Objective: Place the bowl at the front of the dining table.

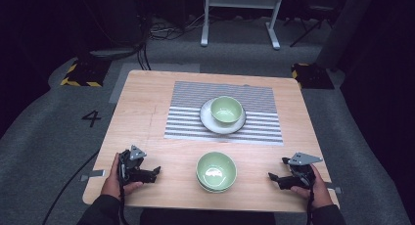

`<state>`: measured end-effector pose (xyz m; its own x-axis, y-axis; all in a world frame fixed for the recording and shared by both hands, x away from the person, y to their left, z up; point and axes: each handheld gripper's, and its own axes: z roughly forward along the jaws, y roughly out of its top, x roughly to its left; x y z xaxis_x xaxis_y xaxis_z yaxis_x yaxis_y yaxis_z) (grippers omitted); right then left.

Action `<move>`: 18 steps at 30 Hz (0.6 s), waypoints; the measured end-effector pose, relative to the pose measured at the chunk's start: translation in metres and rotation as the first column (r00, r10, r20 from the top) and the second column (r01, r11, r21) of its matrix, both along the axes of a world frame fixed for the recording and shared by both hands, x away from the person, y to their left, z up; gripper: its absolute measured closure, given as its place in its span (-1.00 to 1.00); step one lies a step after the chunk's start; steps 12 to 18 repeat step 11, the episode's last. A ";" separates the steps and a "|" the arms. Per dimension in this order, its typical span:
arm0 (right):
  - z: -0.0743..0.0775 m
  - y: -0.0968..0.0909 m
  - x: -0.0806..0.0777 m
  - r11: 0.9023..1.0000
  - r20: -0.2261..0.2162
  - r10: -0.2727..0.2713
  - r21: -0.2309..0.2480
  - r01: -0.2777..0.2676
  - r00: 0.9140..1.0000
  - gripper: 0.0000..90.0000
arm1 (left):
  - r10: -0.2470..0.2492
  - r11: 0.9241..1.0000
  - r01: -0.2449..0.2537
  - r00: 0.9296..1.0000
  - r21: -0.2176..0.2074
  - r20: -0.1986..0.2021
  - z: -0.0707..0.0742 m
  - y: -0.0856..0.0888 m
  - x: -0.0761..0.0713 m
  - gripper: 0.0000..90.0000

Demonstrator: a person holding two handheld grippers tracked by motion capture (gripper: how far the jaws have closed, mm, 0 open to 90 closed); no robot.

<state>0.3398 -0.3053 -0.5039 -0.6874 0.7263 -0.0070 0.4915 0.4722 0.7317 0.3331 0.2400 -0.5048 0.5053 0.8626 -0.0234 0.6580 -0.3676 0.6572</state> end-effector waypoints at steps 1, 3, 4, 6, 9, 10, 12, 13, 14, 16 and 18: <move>0.000 0.000 0.000 1.000 0.000 0.001 0.000 -0.001 1.000 -0.71 | 0.000 1.000 0.000 1.000 -0.001 0.000 0.000 0.000 0.000 -0.99; 0.000 0.000 0.001 1.000 0.001 0.003 -0.001 -0.003 1.000 -0.71 | 0.000 1.000 0.000 1.000 0.000 0.000 0.000 0.000 0.000 -0.99; 0.000 0.000 0.001 1.000 0.000 0.004 -0.003 -0.004 1.000 -0.71 | 0.000 1.000 0.000 1.000 0.000 0.000 0.000 0.000 0.000 -0.99; 0.000 0.000 0.001 1.000 0.000 0.004 -0.003 -0.004 1.000 -0.71 | -0.001 1.000 0.001 1.000 0.000 -0.001 0.000 0.000 0.000 -0.99; 0.000 0.000 0.000 1.000 0.001 0.004 -0.001 -0.004 1.000 -0.71 | -0.003 1.000 0.003 1.000 0.001 0.000 0.000 0.000 0.000 -0.99; 0.000 0.000 0.000 1.000 0.001 0.004 -0.001 -0.004 1.000 -0.71 | -0.004 1.000 0.004 1.000 0.002 0.000 0.000 0.000 0.000 -0.99; 0.000 0.000 0.000 1.000 0.001 0.004 -0.001 -0.004 1.000 -0.71 | -0.004 1.000 0.004 1.000 0.002 0.001 0.000 0.000 0.001 -0.99; 0.000 0.000 0.000 1.000 0.001 0.004 -0.001 -0.004 1.000 -0.71 | -0.004 1.000 0.004 1.000 0.002 0.001 0.000 0.000 0.001 -0.99; 0.000 0.000 0.000 1.000 0.001 0.004 -0.001 -0.004 1.000 -0.71 | -0.004 1.000 0.004 1.000 0.002 0.001 0.000 0.000 0.001 -0.99; 0.000 0.000 0.000 1.000 0.001 0.004 -0.001 -0.004 1.000 -0.71 | -0.004 1.000 0.004 1.000 0.002 0.001 0.000 0.000 0.001 -0.99; 0.000 0.000 0.000 1.000 0.001 0.004 -0.001 -0.004 1.000 -0.71 | -0.004 1.000 0.004 1.000 0.002 0.001 0.000 0.000 0.001 -0.99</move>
